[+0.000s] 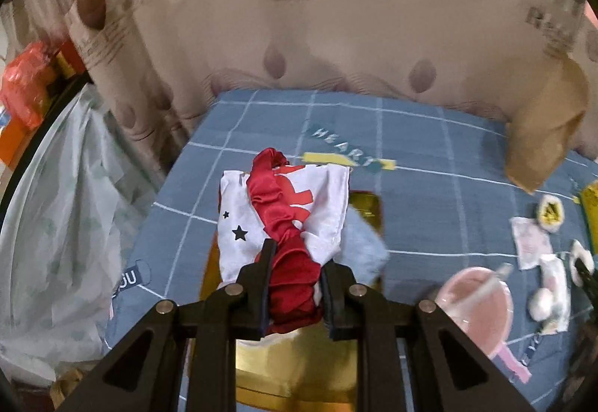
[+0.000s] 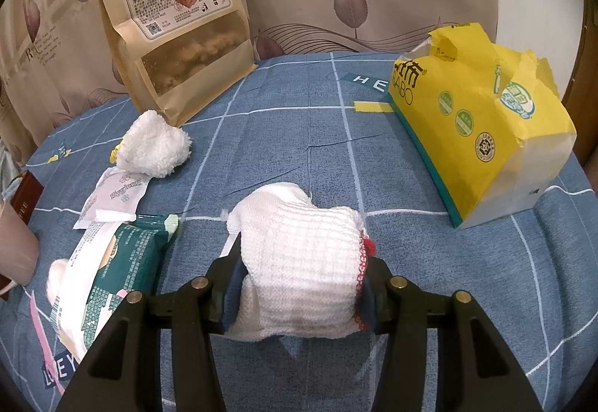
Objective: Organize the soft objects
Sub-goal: 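Carry the red-ruffled cloth into the gold tin and open the left gripper while the right holds the waffle cloth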
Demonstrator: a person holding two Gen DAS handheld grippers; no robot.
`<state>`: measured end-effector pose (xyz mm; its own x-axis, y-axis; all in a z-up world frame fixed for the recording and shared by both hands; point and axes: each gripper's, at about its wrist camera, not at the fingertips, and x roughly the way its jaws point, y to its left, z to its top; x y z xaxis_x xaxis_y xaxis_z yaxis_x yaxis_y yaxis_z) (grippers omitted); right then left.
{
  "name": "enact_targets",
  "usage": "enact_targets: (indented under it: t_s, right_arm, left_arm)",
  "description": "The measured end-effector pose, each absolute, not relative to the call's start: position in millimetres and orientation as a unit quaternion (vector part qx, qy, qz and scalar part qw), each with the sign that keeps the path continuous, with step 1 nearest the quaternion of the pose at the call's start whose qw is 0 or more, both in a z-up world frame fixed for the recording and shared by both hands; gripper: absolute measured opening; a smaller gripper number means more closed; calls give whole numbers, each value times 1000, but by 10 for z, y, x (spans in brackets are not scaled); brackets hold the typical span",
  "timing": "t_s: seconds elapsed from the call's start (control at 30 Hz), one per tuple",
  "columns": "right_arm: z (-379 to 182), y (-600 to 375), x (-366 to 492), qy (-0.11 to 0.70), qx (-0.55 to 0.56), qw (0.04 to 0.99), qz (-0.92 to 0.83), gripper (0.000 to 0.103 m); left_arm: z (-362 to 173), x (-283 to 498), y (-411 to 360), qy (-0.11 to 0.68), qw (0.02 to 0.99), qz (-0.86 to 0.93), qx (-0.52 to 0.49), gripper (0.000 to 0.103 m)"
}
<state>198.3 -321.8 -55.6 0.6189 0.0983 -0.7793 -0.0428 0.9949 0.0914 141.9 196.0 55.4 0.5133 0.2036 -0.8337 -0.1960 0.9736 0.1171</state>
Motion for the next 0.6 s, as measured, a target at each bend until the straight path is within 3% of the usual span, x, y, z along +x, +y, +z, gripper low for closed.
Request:
enact_targets:
  t_s: [0.6]
  right_arm:
    - [-567,-3212,1984,436,24,899,37,48]
  left_arm:
    - [-4,1820,2396,522,843,128,7,21]
